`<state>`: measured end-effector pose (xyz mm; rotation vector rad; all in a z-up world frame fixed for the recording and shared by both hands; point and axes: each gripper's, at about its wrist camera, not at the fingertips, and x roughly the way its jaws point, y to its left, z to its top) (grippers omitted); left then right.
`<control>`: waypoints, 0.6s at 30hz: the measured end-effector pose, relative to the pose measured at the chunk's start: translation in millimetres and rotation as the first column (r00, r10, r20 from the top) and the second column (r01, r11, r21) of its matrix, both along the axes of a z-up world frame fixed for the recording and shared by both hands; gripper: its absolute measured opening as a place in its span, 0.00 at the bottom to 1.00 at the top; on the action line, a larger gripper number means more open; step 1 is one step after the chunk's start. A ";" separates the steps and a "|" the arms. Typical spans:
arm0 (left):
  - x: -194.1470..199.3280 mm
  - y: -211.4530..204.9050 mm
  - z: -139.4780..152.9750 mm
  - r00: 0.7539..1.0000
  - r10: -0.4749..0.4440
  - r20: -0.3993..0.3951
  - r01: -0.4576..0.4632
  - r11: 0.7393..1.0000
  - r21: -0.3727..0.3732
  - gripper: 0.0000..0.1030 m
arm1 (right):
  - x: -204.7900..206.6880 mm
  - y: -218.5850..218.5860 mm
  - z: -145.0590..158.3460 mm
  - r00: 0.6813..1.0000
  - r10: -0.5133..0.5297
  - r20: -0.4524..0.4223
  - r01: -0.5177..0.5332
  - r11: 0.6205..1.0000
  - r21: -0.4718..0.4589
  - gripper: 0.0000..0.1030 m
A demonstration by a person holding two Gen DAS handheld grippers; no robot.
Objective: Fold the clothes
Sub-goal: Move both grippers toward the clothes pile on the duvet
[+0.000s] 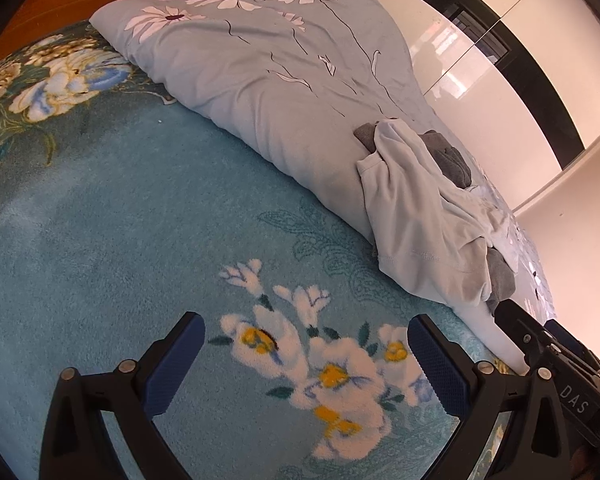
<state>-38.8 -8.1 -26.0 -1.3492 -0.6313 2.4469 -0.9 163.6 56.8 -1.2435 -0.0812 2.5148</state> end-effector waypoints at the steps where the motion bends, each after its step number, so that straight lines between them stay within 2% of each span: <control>1: -0.2 0.4 0.6 1.000 -0.004 -0.002 0.004 1.000 -0.004 1.00 | -0.7 -0.3 -0.6 1.000 0.000 0.003 0.000 1.000 0.003 0.99; 6: -0.7 1.1 1.4 1.000 -0.009 -0.003 0.009 1.000 -0.018 1.00 | -2.7 -1.1 -3.6 1.000 0.000 0.003 0.000 1.000 -0.009 0.99; 18: -2.6 -1.4 -0.6 1.000 -0.006 0.001 0.006 1.000 0.004 1.00 | -6.0 -6.4 -6.6 1.000 0.007 0.007 -0.007 1.000 -0.007 0.99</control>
